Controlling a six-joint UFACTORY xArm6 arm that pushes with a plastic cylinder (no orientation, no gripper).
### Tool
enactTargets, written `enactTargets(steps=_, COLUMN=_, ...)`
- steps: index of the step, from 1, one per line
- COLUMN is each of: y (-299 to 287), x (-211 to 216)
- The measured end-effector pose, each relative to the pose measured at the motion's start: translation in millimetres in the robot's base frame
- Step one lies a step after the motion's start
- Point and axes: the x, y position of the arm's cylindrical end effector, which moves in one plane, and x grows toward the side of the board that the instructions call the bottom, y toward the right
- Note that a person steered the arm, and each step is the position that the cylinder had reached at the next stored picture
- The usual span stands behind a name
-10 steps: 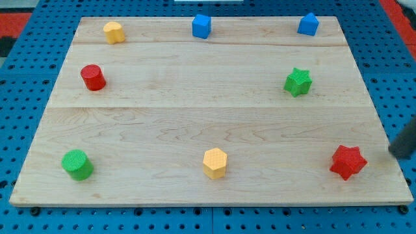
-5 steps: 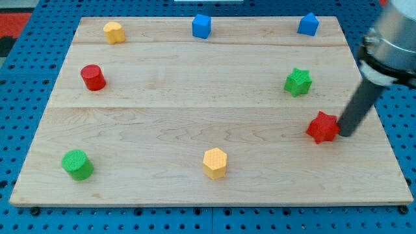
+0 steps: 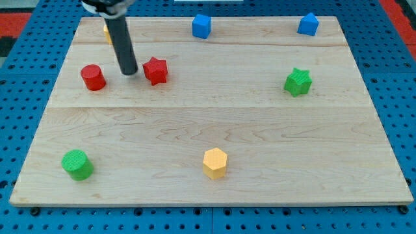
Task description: Push red star right to the yellow heart
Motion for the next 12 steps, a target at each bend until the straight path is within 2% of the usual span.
enactTargets(steps=1, y=3.6, x=34.9)
enactTargets(steps=2, y=50.3, x=74.8)
enactTargets(steps=3, y=80.2, x=47.2)
enactTargets(steps=4, y=76.1, x=-2.6)
enactTargets(steps=5, y=26.6, x=-54.0)
enactTargets(steps=6, y=24.8, x=-48.5)
enactTargets(steps=7, y=-1.4, x=-25.3)
enactTargets(steps=8, y=-14.0, x=-57.0)
enactTargets(steps=9, y=8.1, x=-79.5)
enactTargets(steps=10, y=43.0, x=-84.1)
enactTargets(steps=11, y=44.8, x=-53.7)
enactTargets(steps=12, y=-4.4, x=-15.0)
